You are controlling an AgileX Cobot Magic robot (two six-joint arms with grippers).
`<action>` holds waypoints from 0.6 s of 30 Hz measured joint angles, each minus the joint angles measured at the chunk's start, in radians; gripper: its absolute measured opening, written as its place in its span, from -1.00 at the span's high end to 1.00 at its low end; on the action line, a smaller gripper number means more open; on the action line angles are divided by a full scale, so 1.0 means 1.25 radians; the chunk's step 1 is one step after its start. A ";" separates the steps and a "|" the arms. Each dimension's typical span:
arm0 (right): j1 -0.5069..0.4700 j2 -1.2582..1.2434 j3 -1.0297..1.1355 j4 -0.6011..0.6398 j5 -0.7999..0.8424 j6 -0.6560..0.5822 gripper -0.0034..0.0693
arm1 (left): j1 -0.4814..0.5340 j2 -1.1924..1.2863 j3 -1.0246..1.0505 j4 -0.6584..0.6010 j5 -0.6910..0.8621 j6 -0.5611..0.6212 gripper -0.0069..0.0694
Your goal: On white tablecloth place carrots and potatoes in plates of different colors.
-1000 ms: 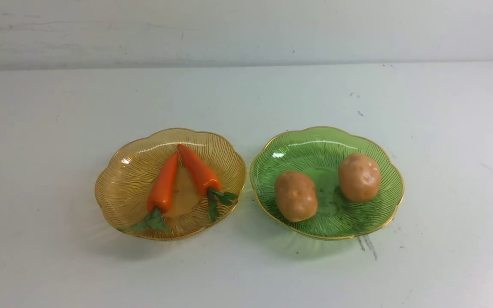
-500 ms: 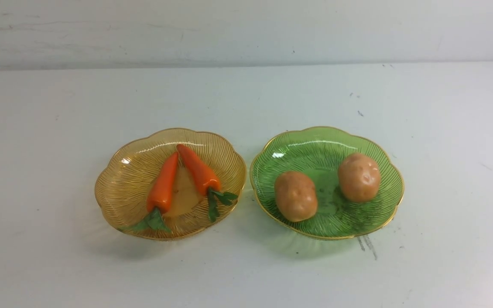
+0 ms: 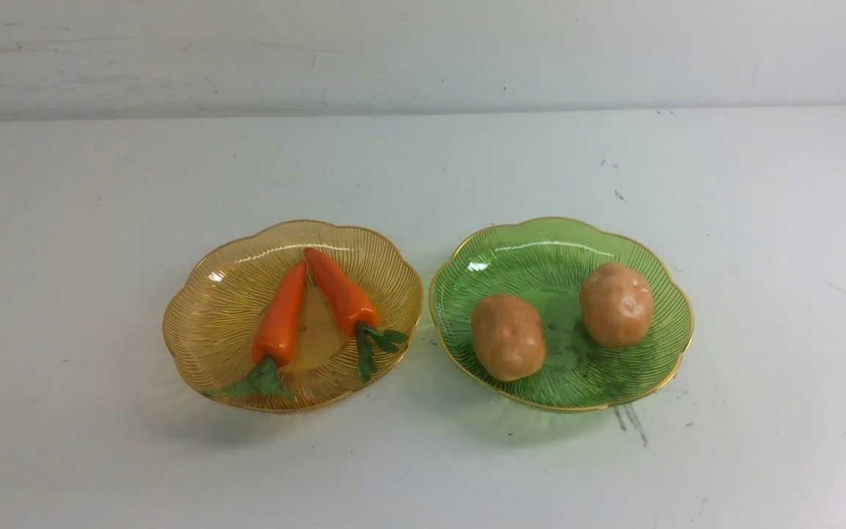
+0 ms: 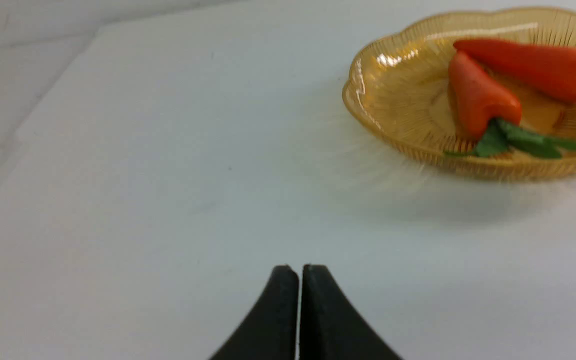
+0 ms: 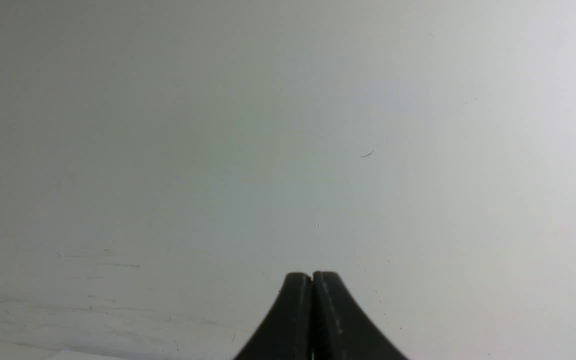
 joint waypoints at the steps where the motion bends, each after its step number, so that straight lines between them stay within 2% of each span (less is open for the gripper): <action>1: 0.000 0.000 0.000 0.000 0.000 0.000 0.94 | 0.000 0.000 0.000 0.000 -0.001 0.000 0.83; 18: 0.000 0.000 0.000 -0.002 0.000 0.007 0.94 | 0.000 0.000 0.001 0.000 -0.002 0.000 0.83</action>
